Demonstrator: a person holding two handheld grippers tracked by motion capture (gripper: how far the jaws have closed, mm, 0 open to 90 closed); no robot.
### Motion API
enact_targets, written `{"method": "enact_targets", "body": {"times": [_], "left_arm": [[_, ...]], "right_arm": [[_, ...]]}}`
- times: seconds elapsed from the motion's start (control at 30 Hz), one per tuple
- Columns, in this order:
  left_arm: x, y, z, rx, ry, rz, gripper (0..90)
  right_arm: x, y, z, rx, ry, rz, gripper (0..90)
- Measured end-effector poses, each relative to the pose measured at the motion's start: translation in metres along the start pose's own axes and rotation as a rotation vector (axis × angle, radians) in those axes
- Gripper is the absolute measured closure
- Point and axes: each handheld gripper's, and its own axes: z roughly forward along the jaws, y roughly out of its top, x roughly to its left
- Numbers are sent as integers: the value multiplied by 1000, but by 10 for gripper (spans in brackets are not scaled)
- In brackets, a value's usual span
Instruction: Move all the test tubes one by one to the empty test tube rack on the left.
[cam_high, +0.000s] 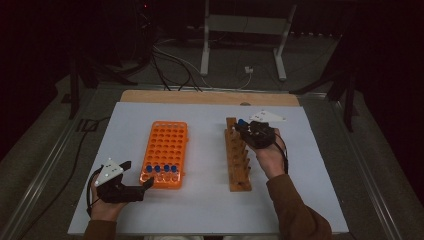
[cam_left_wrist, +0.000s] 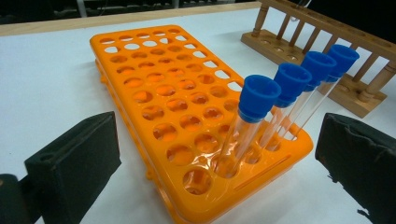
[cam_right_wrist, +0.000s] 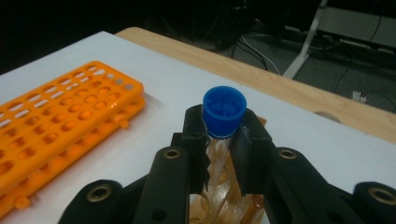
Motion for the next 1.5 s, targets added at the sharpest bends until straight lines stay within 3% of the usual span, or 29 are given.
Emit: {"method": "enact_targets", "body": {"times": [0.3,0.83,1.1,1.3,1.5], "left_arm": [[-1,4,-2,-14,6,8,12],[-4,24,-6,-60,-12,18,34],[-3,42,-2,-82,-16,26,54],[-5,48,7,-96,-3,18,73],[-11,52,14,-83,32,49,168]], "right_arm": [[10,13,-15,-46,39,-32,771],[76,25,7,-23,205,-128,769],[104,36,14,-16,274,-156,768],[127,47,23,8,321,-166,768],[150,55,31,23,361,-184,768]]}}
